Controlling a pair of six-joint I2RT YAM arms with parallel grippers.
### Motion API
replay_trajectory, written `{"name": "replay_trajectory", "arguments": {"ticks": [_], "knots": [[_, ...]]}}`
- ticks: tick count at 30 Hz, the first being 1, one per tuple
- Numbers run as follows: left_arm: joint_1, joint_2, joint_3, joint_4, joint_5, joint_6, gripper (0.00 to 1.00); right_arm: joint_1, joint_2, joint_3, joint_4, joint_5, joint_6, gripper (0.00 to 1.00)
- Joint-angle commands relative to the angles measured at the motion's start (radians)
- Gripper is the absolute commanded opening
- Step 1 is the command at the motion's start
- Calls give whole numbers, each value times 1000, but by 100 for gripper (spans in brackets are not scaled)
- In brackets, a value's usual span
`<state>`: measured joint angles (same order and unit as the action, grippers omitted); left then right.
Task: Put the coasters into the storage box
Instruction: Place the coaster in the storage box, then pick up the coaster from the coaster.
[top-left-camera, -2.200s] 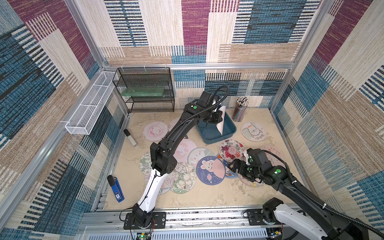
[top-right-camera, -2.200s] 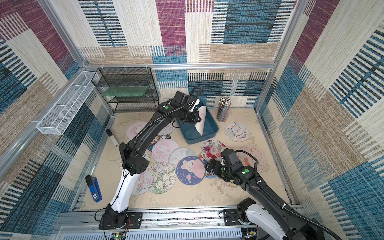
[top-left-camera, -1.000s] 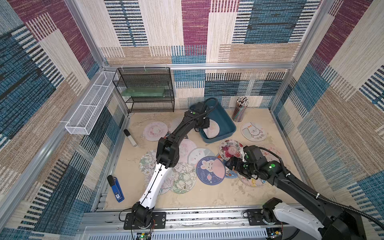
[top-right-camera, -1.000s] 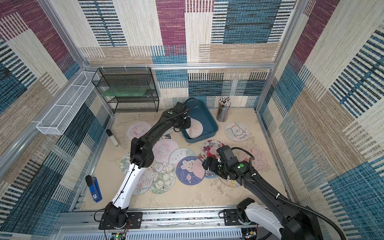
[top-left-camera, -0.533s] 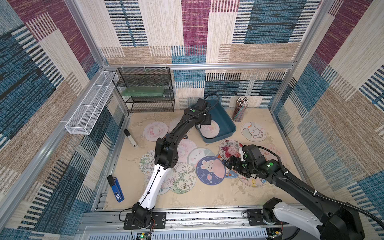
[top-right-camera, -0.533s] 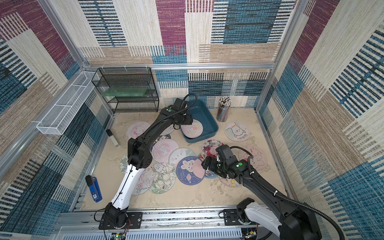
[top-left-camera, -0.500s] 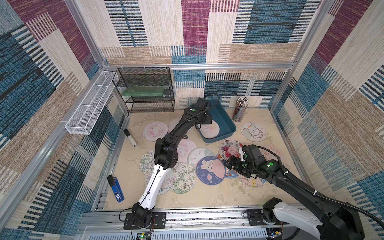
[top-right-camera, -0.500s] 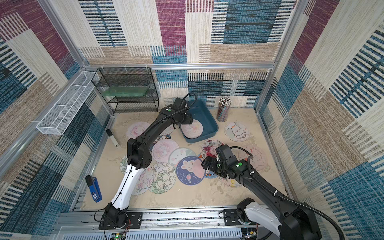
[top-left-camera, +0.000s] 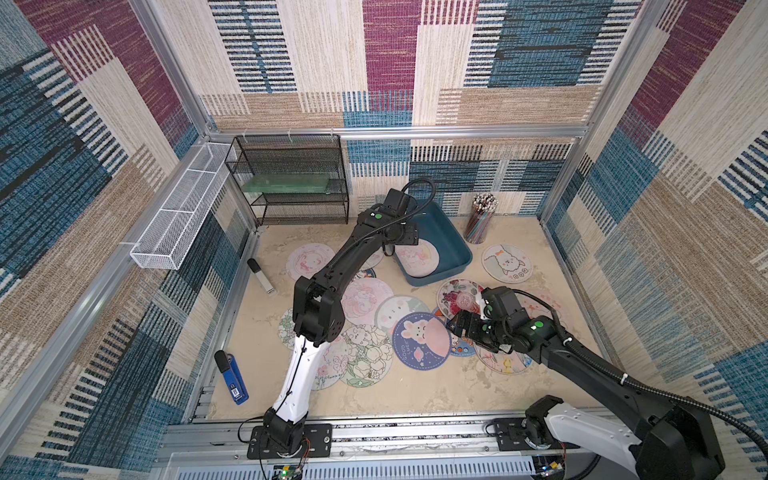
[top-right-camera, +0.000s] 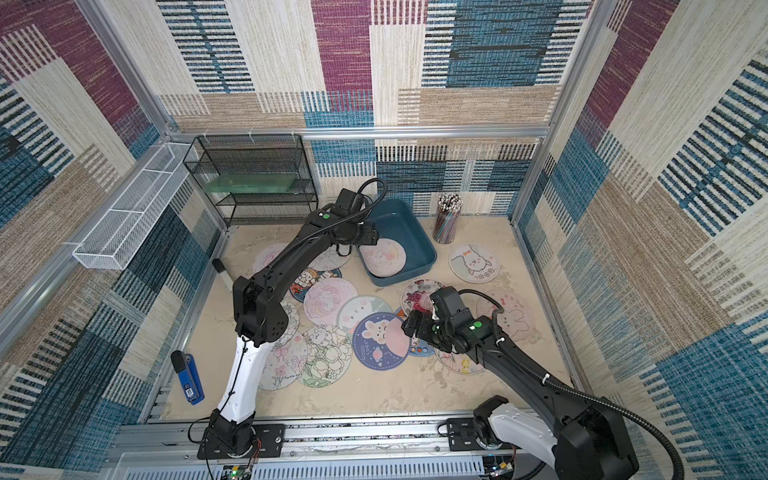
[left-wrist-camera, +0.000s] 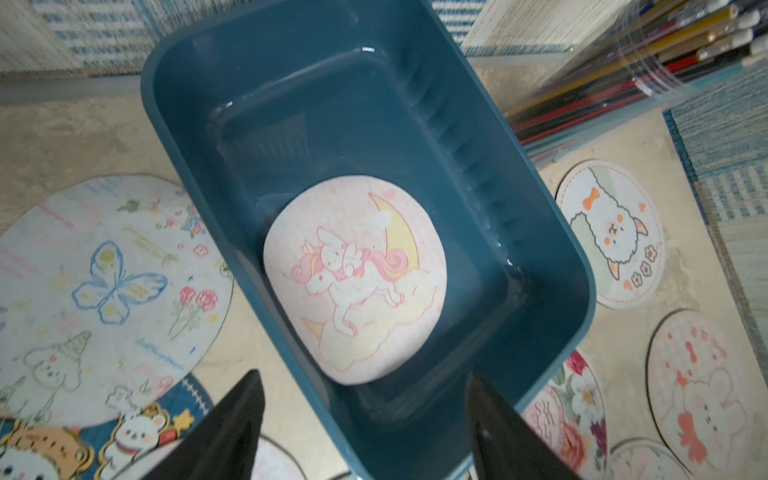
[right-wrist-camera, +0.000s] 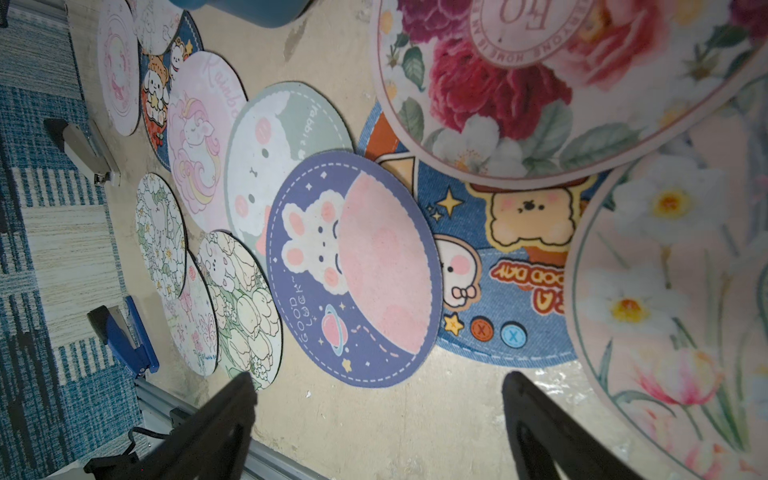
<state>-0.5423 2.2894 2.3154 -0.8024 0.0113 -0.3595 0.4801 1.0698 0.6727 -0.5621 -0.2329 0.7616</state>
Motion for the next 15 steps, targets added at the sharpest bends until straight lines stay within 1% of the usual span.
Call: {"name": "replay_trajectory", "arguments": {"ticks": [1,6,10,13,15], "knots": [[1,-101,-129,74,74,19,75,-8,27,12,40,-21,-52,95],[1,-325,-473,190,155,1,74,-26,79,10,59,-72,-120,95],[-1,-497,-734,248,199,-44,73,-27,90,-20,89,-129,-159,95],[-17,-580,-877,258,220,-75,72,-22,80,-49,106,-153,-163,95],[-37,-612,-947,255,220,-76,72,-15,74,-64,114,-159,-163,95]]}}
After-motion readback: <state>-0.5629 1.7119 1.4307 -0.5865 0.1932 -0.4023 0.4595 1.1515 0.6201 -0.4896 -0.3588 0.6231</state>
